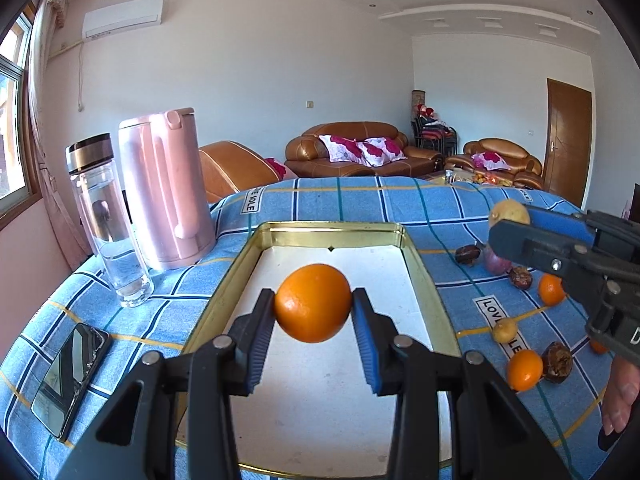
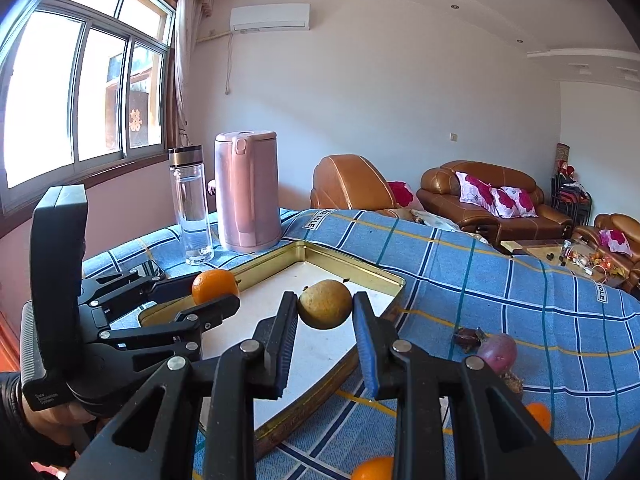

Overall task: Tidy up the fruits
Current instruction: 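Carry the orange in the left gripper and the pear in the right gripper over the gold tray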

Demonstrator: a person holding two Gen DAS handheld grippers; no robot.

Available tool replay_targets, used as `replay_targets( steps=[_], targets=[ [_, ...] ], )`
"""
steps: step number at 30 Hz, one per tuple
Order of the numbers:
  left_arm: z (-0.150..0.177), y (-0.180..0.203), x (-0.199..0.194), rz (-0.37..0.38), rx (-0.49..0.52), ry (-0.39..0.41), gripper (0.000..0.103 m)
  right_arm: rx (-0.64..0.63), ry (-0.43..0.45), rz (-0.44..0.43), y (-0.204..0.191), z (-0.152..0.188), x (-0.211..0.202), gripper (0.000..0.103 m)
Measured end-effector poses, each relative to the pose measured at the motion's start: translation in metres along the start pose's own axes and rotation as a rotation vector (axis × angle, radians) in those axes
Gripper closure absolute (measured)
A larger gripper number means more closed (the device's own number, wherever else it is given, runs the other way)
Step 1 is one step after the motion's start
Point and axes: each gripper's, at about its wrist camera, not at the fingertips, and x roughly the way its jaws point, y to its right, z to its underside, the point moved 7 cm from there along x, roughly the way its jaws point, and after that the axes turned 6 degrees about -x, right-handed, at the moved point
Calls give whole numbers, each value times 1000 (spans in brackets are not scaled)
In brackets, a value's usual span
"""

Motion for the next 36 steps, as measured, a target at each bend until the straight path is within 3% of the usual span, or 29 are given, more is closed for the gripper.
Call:
replay_targets(
  steps=[36],
  targets=[
    [11, -30, 45, -10, -28, -152, 63, -14, -185, -122, -34, 33, 75, 73]
  ],
)
